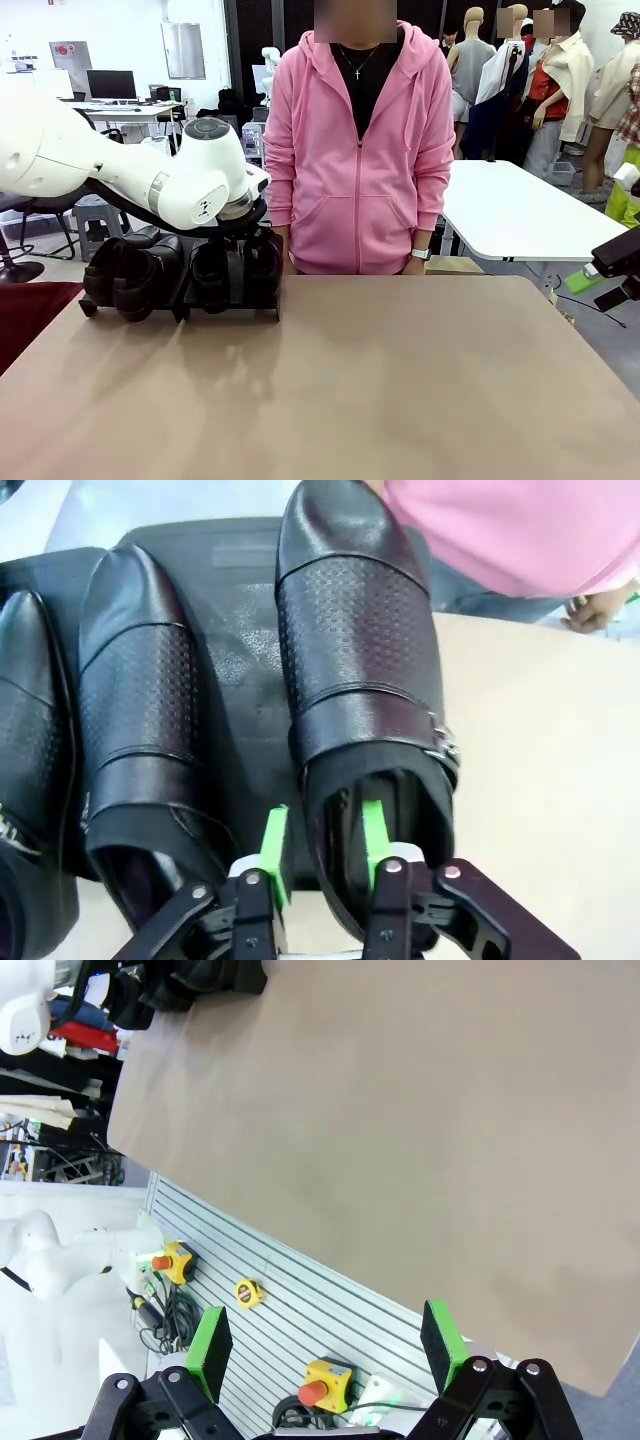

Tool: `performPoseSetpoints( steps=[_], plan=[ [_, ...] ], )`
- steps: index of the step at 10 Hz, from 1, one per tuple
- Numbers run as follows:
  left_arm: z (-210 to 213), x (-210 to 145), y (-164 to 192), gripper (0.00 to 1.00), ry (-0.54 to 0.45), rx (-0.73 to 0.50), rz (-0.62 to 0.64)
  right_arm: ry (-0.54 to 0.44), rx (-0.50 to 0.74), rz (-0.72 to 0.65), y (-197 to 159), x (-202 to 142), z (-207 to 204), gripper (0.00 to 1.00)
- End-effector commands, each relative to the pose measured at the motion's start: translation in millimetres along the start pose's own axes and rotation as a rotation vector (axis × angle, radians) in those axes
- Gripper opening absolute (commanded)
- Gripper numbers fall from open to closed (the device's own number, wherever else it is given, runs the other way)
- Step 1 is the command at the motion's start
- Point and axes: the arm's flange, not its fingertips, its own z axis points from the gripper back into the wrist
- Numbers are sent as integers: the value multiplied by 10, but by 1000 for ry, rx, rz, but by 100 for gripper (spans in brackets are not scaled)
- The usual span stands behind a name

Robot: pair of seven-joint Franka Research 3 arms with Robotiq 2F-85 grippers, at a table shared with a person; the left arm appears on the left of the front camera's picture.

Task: Organize the shoes by placing them on the stand.
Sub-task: Place the Shoe from the middle of the table onto the Shoes Stand.

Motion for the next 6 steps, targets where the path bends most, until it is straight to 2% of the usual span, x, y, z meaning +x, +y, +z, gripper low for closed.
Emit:
performPoseSetpoints(
  steps=[1, 2, 4, 6],
  plan=[
    [450, -200, -6, 100, -18, 4, -20, 3, 6, 9, 16, 7, -2, 100],
    [779, -345, -44, 100, 31, -37, -60, 3, 6, 9, 16, 7, -2, 100],
    [1455, -919, -73, 100, 149, -62, -139, 3, 6, 9, 16, 7, -2, 100],
    [1777, -1449, 151, 100, 267, -181, -278, 3, 6, 9, 16, 7, -2, 100]
  ],
)
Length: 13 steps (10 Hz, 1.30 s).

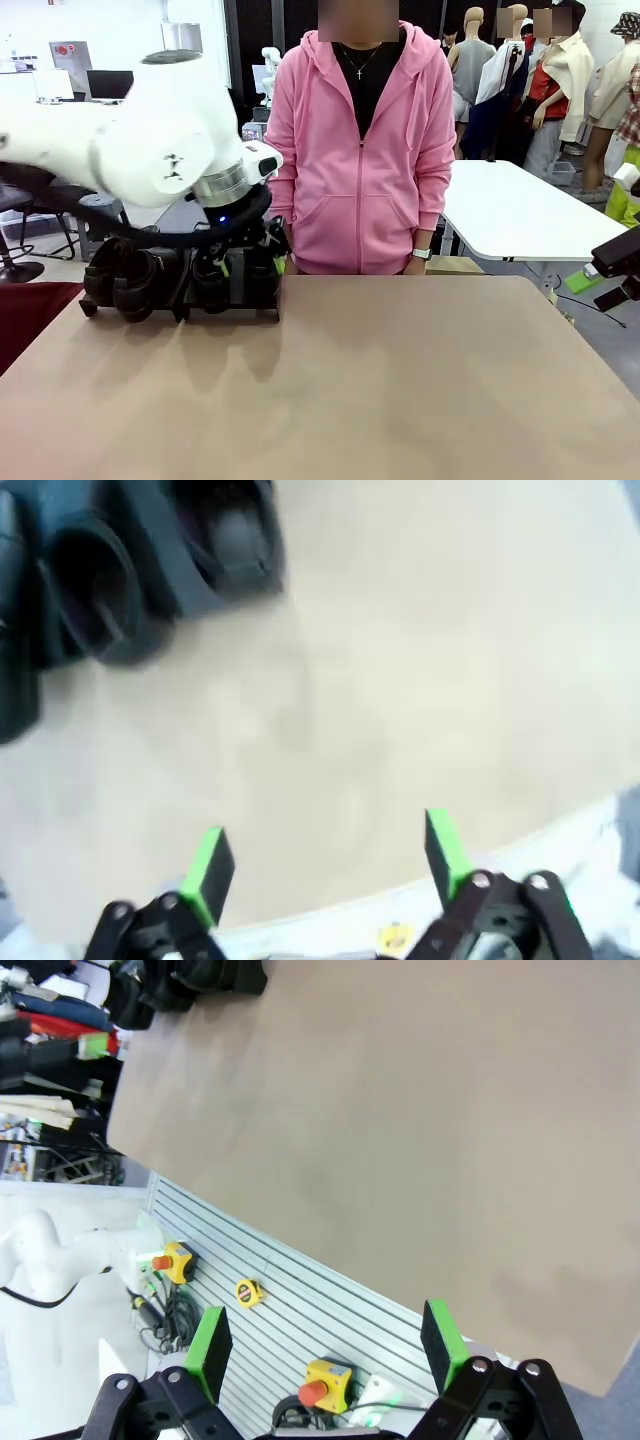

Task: Organize the shoes by placing them on the stand.
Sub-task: Place the Shoe from the middle of the table onto the Shoes Stand.

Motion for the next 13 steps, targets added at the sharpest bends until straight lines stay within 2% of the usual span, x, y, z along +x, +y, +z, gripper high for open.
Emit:
performPoseSetpoints(
  steps=[1, 2, 3, 5, 6, 7, 8, 9, 13],
  plan=[
    [146, -411, 592, 100, 109, -119, -95, 3, 6, 9, 17, 6, -1, 100],
    [174, -573, 923, 100, 111, -206, -73, 3, 6, 9, 17, 6, -1, 100],
    [214, -768, 1351, 100, 40, -281, 32, 3, 6, 9, 17, 6, -1, 100],
    [268, -1292, 2306, 100, -181, -409, 270, 3, 6, 9, 17, 6, -1, 100],
    [228, -1476, 2663, 100, -232, -417, 382, 3, 6, 9, 17, 6, -1, 100],
    [168, -1555, 2822, 100, -290, -503, 400, 3, 6, 9, 17, 6, -1, 100],
    [-8, -1474, 2814, 100, -255, -549, 379, 3, 6, 9, 17, 6, -1, 100],
    [504, -1098, 2876, 100, -206, -440, 411, 3, 6, 9, 17, 6, -1, 100],
    [504, -1098, 2876, 100, -206, -440, 411, 3, 6, 9, 17, 6, -1, 100]
  ],
)
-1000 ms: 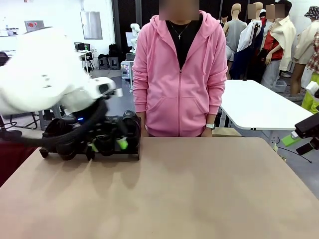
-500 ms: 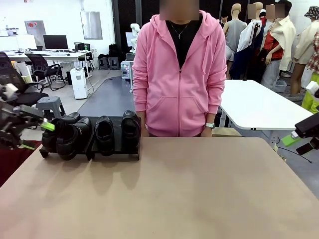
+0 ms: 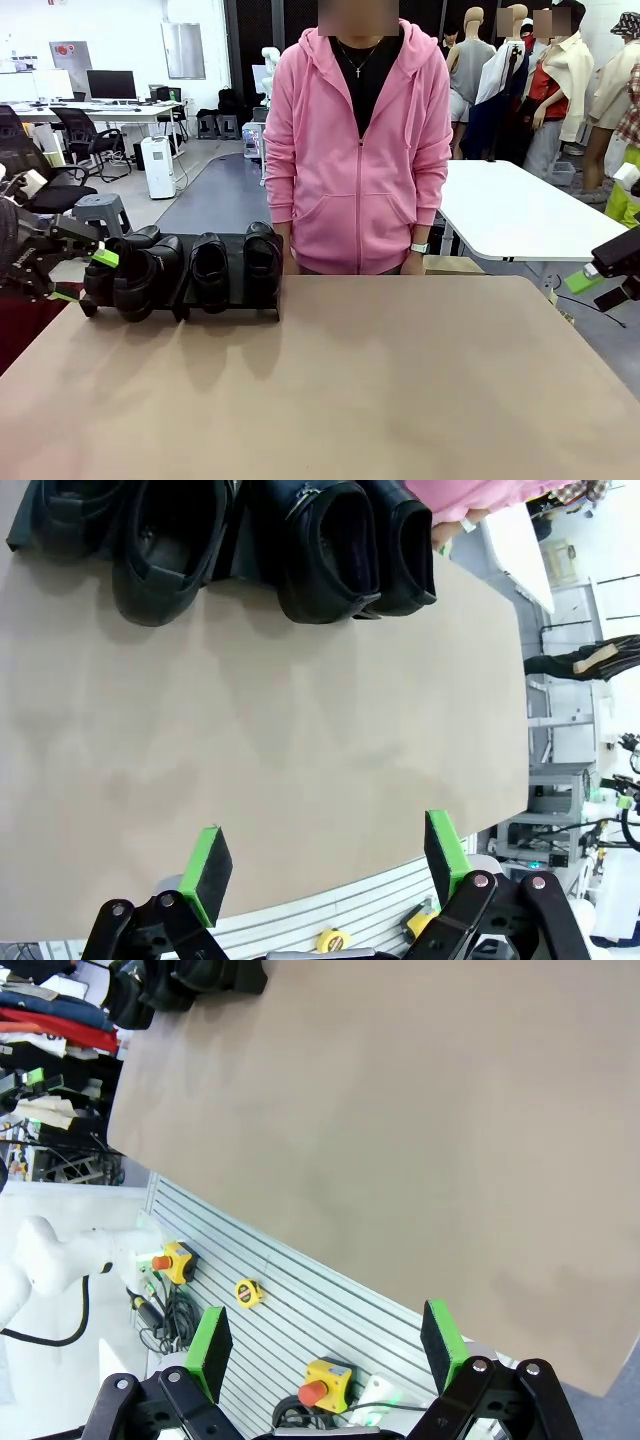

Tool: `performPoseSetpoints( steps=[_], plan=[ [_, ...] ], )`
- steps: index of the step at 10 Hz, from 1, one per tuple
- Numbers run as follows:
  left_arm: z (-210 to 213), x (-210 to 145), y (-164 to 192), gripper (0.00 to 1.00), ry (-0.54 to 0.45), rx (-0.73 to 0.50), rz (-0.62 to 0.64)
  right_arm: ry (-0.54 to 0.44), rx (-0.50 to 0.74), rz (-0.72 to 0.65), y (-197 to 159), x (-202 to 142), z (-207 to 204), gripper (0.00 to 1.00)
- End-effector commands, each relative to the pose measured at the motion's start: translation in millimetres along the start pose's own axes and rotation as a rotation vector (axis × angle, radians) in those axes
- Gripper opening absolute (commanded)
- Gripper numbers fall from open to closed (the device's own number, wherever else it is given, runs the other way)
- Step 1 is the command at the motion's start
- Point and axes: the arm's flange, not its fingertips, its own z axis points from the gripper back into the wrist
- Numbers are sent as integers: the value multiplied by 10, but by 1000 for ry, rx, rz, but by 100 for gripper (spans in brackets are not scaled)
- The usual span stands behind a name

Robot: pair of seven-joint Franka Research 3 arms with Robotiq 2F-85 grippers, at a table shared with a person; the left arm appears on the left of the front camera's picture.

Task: Organize the shoes by placing them on the stand.
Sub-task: Place the Shoe from the middle of the table onto the Shoes Stand.

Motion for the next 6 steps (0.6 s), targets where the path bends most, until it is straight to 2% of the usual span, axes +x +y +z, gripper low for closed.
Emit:
performPoseSetpoints(
  steps=[1, 6],
  plan=[
    [60, 12, 10, 100, 0, 1, 18, 3, 6, 9, 15, 7, -2, 100],
    [60, 12, 10, 100, 0, 1, 18, 3, 6, 9, 15, 7, -2, 100]
  ],
)
